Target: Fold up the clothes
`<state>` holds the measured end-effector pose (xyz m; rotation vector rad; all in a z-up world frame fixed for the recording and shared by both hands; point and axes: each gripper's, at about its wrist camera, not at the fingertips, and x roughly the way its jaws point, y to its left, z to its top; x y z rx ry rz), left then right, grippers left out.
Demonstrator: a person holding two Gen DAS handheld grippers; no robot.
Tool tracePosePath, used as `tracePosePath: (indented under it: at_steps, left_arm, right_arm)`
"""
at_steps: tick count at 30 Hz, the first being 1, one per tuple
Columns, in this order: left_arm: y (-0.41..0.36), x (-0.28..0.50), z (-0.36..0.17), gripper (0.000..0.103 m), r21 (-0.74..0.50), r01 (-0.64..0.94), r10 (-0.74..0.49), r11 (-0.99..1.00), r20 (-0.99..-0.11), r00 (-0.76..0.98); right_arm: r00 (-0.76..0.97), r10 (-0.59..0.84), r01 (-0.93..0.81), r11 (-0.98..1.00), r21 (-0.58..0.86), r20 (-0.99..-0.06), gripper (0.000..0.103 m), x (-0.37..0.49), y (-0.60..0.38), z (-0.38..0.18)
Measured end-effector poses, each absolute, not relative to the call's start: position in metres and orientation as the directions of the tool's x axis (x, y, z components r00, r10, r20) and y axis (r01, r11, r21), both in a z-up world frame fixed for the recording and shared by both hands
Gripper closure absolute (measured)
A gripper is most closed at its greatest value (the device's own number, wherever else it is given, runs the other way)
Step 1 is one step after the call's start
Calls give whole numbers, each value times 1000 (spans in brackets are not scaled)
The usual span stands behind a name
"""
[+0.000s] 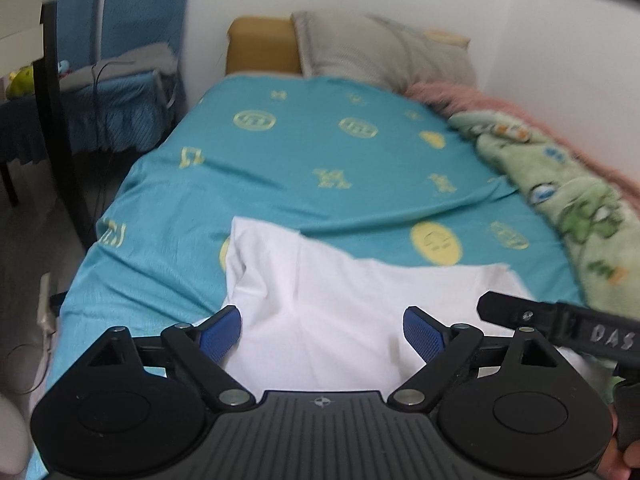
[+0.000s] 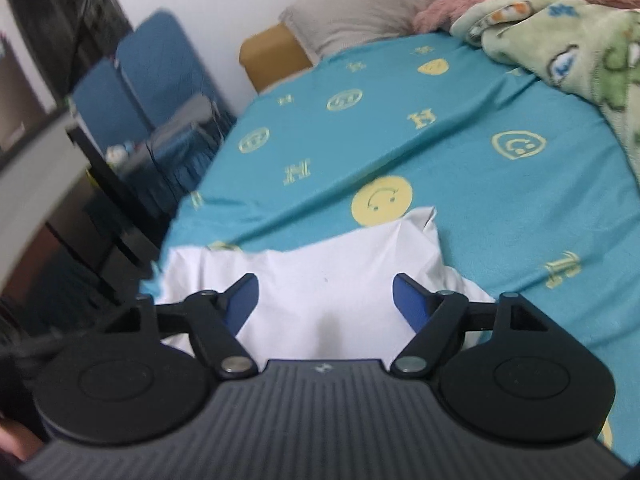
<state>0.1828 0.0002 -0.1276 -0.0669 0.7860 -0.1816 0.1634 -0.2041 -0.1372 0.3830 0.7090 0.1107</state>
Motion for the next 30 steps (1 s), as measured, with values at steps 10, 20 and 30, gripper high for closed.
tracePosePath:
  at_steps: [10,20,30]
  left_arm:
    - [0,195,-158,13,-64,137,-139,988,-736,662]
    - [-1,146,-130,14,-64,177,-170,982,-698,696]
    - [1,112,-131,14,-46,135,-124,990,-749,651]
  right_arm:
    - [731,198,3,956,293,-653,31,190,-192,-168]
    - [741,167,46,954,298,-650,32,133,-196,-140]
    - [692,113,64,974,216,-713,32,98,-187,-144]
